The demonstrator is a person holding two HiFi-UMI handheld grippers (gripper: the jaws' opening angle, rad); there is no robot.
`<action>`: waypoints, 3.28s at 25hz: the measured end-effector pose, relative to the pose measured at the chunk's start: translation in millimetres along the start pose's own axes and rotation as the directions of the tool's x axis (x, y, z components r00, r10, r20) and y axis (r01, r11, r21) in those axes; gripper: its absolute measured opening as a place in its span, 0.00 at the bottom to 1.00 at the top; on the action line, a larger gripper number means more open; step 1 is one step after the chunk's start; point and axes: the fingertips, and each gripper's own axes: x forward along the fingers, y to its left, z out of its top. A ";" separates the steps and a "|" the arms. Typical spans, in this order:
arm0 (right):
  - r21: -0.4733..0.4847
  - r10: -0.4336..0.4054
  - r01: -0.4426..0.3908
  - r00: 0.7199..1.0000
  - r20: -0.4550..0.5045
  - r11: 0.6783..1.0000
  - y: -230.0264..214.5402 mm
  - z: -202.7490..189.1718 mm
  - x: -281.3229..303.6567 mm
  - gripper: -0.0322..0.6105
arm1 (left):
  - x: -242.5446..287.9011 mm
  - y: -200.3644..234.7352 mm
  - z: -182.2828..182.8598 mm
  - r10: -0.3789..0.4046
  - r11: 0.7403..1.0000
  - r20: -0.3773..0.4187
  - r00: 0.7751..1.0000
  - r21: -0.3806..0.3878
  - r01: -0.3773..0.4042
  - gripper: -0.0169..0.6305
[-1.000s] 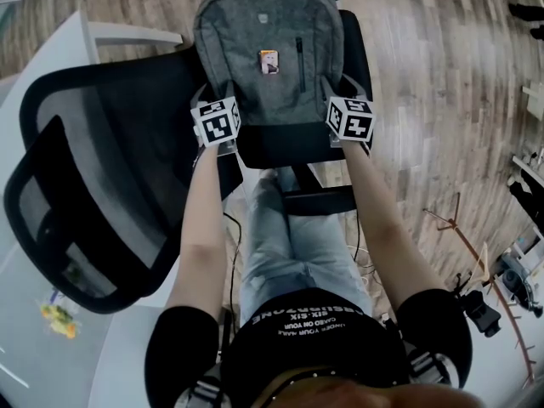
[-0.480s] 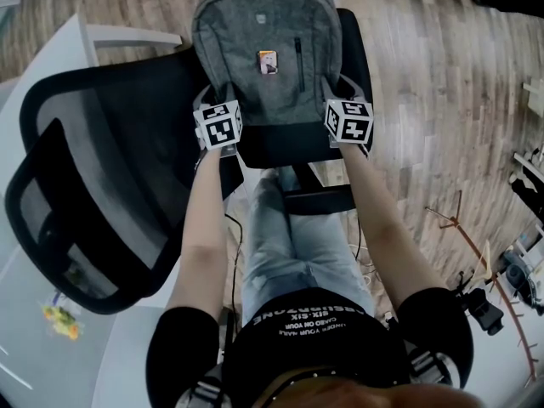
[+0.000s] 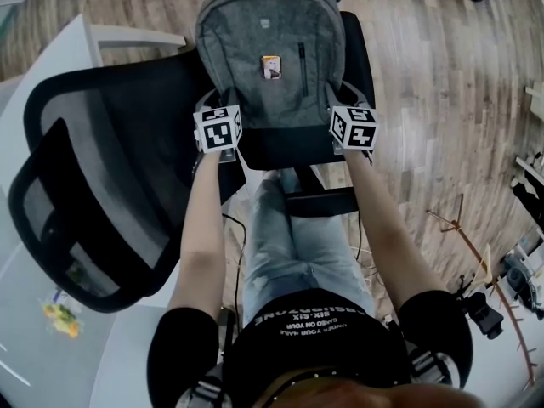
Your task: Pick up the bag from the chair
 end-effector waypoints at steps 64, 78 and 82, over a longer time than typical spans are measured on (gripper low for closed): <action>-0.013 0.050 -0.050 0.997 0.055 0.999 57.4 36.0 -175.3 0.18 | -170.2 -45.7 5.0 -0.141 0.989 0.069 0.988 -0.028 0.143 0.16; -0.016 0.074 -0.073 0.993 0.093 0.997 69.2 52.5 -226.2 0.17 | -222.0 -60.3 14.7 -0.152 0.986 0.129 0.980 -0.045 0.159 0.15; -0.016 0.086 -0.085 0.990 0.113 0.996 69.2 59.8 -255.1 0.17 | -249.3 -73.7 22.9 -0.157 0.986 0.149 0.976 -0.030 0.163 0.15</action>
